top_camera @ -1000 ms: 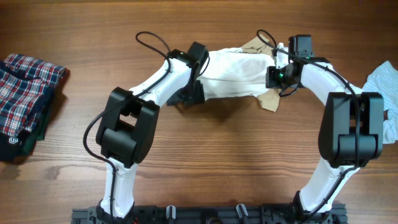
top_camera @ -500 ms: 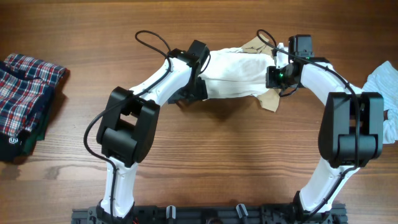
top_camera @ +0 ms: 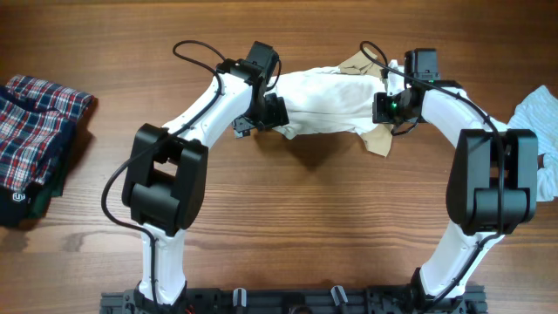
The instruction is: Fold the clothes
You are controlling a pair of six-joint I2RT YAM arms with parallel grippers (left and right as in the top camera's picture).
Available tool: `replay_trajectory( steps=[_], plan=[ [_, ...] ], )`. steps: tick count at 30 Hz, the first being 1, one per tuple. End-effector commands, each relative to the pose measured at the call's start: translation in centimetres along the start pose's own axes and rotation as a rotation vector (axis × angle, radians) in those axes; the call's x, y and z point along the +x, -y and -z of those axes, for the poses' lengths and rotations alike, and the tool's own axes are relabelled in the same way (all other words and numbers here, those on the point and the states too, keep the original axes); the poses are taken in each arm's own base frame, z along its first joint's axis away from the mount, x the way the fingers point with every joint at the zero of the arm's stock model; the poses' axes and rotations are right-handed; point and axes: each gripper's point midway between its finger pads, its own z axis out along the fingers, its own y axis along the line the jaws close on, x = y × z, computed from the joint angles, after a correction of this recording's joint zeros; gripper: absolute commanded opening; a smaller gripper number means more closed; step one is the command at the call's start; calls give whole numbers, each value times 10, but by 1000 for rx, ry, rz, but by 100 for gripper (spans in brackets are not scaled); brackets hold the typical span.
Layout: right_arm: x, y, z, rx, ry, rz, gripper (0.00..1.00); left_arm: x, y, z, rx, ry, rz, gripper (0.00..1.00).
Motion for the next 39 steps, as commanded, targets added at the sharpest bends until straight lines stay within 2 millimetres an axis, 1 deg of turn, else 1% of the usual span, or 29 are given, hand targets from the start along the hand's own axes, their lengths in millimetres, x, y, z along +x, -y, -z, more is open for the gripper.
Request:
replay_trajectory(
  steps=[1,4,7,11,14,16,17,18,19,20,21,22,23,25,26,27,28,31,32,34,35,37,39],
  plan=[
    [31,8,-29,18,-102,-19,6,1,15,11,30,24,-31,82],
    [31,8,-29,18,-102,-19,6,4,18,10,25,24,-43,82],
    [31,8,-29,18,-102,-19,6,3,17,9,1,39,-51,82],
    [31,8,-29,18,-102,-19,6,-1,18,5,-25,74,-63,83],
    [31,8,-29,18,-102,-19,6,-6,19,-6,-26,83,-56,82],
    [31,8,-29,18,-102,-19,6,-3,12,-24,-55,55,-41,82],
    [31,8,-29,18,-102,-20,6,-2,9,-29,-68,49,-40,77],
    [31,8,-29,18,-102,-19,6,-1,7,-35,-79,40,-38,50],
    [31,8,-29,18,-102,-19,6,-1,6,-35,-80,39,-38,25],
    [31,8,-29,18,-102,-19,6,-1,7,-35,-79,40,-39,11],
    [31,8,-29,18,-102,-19,6,-2,7,-35,-80,41,-39,4],
    [31,8,-29,18,-102,-19,6,-1,5,-35,-89,40,-39,4],
    [31,8,-29,18,-102,-20,6,1,-6,-34,-142,40,-38,4],
    [31,8,-29,18,-101,-19,6,5,-21,-32,-216,30,-38,4],
    [31,8,-29,18,-101,-19,6,11,-30,-30,-256,9,-41,4],
    [31,8,-29,18,-102,-19,6,16,-34,-29,-273,-15,-56,4],
    [31,8,-29,18,-102,-19,6,23,-39,-27,-295,-44,-61,8],
    [31,8,-29,18,-102,-19,6,26,-42,-26,-306,-59,-63,16],
    [31,8,-29,18,-102,-19,6,26,-42,-26,-305,-57,-63,24],
    [31,8,-29,18,-102,-19,7,25,-41,-26,-302,-53,-63,45],
    [31,8,-29,17,-101,-20,14,24,-40,-26,-299,-51,-66,52],
    [28,2,-30,-18,-90,-19,27,23,-40,-27,-295,-52,-97,59],
    [19,-2,-27,-41,-68,-15,33,16,-34,-15,-282,-41,-138,61]
  ],
)
